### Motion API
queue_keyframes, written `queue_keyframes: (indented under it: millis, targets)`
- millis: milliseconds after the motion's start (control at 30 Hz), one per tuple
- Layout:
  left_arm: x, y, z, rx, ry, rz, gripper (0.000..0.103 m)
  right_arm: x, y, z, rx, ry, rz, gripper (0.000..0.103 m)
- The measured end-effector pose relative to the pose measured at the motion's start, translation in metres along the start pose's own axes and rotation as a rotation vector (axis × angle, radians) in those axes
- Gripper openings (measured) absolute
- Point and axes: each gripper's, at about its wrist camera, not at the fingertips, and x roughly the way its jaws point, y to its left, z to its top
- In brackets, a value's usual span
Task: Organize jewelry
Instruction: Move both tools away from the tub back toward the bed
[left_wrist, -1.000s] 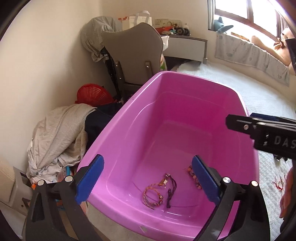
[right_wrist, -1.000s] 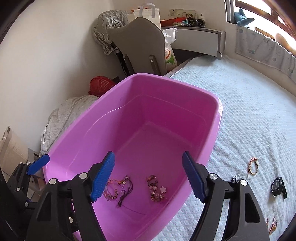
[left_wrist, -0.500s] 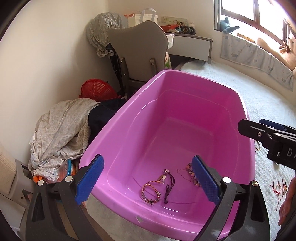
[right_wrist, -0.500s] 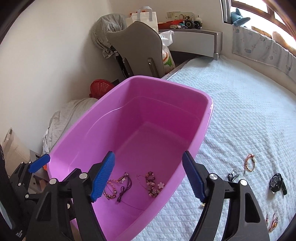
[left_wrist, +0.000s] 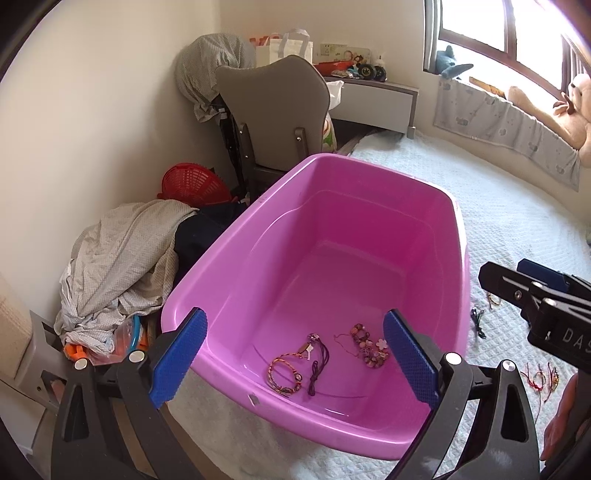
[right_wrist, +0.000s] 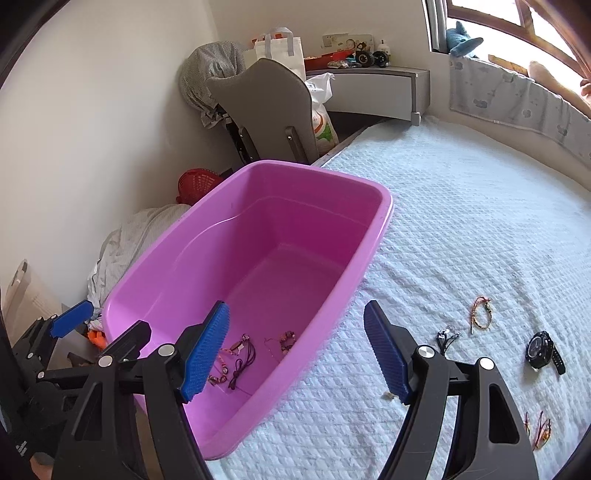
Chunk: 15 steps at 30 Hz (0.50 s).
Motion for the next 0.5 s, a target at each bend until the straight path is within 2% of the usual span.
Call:
queue_keyframes:
  millis: [267,500]
  targets:
    - [-0.025,-0.019,-0.006,0.015,-0.023,-0.037,0.097,-0.028,-0.024,-0.026,0.044,-0.026,-0.025,0.072]
    - [-0.042,-0.043,-0.018,0.038,-0.033,-0.057,0.097,-0.058,-0.052,-0.064,0.073,-0.046,-0.066,0.072]
